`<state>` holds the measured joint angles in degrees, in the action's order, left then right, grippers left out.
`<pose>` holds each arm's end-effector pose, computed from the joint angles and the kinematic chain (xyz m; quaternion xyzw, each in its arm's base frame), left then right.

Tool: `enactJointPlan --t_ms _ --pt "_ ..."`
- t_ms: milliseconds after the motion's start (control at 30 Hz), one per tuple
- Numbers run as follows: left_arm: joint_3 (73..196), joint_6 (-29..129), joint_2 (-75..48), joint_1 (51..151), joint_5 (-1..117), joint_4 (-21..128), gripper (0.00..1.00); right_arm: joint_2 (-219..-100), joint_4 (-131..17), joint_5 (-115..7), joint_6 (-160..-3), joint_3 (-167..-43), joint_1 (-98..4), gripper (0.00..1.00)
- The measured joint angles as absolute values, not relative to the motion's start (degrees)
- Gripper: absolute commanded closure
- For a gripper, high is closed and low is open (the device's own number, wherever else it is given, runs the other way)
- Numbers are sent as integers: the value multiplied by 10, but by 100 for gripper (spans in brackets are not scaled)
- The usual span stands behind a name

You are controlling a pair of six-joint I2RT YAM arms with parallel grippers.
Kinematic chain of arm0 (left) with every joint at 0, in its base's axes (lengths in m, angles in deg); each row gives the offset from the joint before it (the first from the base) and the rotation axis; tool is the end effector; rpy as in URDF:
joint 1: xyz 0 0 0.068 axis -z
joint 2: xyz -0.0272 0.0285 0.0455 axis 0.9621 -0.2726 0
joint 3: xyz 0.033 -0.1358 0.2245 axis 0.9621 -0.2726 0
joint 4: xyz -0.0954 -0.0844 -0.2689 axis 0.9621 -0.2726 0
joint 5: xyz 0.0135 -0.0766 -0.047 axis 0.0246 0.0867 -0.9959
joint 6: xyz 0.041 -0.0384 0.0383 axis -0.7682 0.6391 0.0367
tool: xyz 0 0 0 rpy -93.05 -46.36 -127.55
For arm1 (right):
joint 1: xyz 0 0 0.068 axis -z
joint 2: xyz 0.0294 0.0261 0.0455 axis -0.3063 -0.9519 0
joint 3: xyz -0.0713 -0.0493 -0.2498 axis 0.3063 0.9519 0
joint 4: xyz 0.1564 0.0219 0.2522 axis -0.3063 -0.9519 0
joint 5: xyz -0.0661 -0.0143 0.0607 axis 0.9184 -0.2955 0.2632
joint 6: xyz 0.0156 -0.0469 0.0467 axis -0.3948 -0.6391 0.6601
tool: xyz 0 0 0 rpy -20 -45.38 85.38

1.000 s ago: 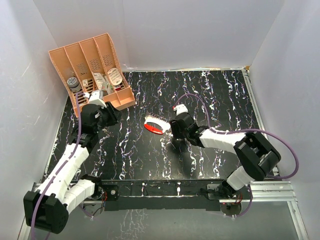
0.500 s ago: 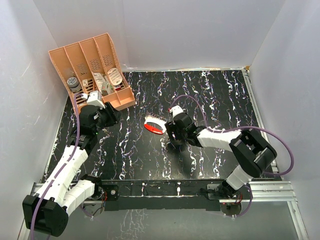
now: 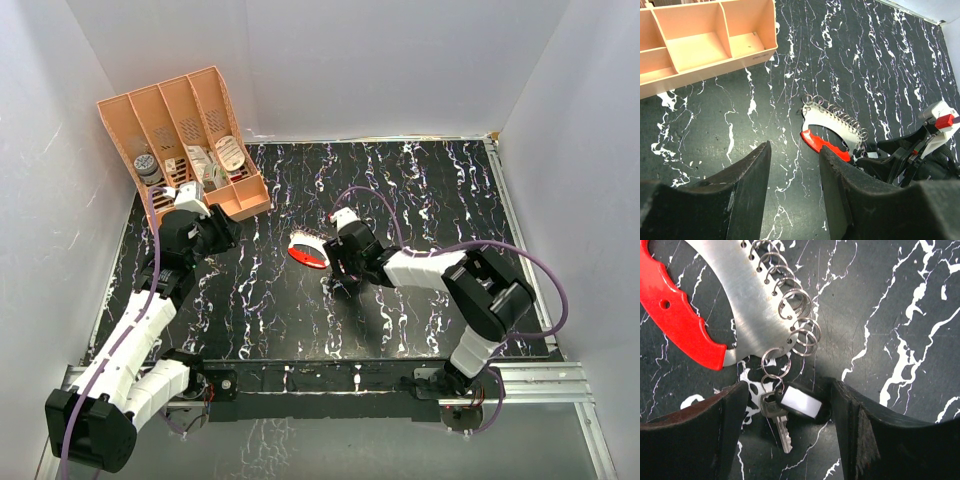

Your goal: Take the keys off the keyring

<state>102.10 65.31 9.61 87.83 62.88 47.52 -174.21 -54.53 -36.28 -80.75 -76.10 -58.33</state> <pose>0.2674 -0.0679 0.2799 -0.0724 0.7931 -0.2273 0.5604 0.2829 0.2283 0.0971 -0.2322 0.8988 0.0686 0.3655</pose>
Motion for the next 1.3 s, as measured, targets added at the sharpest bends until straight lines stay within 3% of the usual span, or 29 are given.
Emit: enactJointPlan --t_ms 433,600,767,900,1300 --pt "1021 650 98 878 647 467 58 -1760 -587 -361 -773 -796 -584 51" --pt "1021 650 99 878 651 466 58 -1773 -610 -368 -755 -816 -587 66" --pt "1021 650 99 878 652 466 58 -1794 -612 -358 -743 -840 -595 73" --pt "1021 650 99 878 653 466 58 -1812 -615 -348 -735 -859 -604 100" --pt "1021 650 107 878 659 461 59 -1831 -643 -297 -715 -895 -626 100"
